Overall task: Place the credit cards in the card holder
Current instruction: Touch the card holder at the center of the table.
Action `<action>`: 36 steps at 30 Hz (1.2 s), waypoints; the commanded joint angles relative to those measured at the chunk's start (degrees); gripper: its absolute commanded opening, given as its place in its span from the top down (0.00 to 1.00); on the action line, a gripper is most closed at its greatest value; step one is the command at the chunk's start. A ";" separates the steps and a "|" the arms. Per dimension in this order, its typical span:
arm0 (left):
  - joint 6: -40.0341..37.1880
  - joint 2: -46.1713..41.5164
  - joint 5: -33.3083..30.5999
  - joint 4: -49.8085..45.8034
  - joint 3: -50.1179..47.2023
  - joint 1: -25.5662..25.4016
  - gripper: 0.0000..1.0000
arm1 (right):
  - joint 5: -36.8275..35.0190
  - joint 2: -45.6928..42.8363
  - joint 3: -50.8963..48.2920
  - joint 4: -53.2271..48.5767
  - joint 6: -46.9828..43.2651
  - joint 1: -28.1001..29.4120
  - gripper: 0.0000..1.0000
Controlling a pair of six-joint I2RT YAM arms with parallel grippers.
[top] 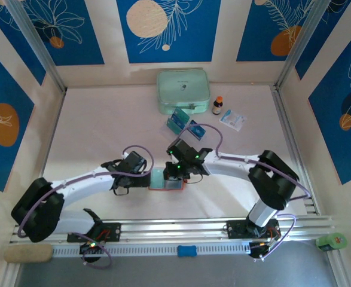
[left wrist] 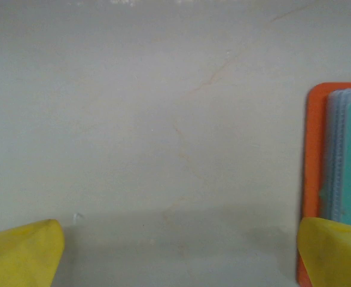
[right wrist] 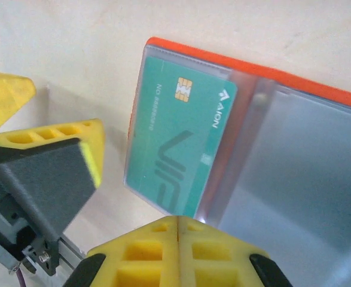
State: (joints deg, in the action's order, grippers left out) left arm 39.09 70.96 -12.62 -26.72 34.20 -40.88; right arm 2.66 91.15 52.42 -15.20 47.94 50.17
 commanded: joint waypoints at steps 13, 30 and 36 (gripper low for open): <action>-3.68 4.04 6.73 6.34 10.03 1.59 0.00 | -5.20 -3.22 -5.22 -6.19 -0.73 0.01 1.00; -0.72 9.37 14.75 16.18 9.23 1.80 0.00 | -6.80 0.39 -9.24 -5.03 -1.74 -0.77 1.00; 0.74 10.23 16.57 18.48 7.84 1.79 0.00 | -7.05 0.17 -10.82 -4.64 -1.99 -1.05 1.00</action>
State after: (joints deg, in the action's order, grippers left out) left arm 38.61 80.12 1.98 -10.31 43.00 -39.70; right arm -3.01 90.08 44.07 -18.94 46.81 49.41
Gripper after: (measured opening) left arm 0.998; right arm 0.054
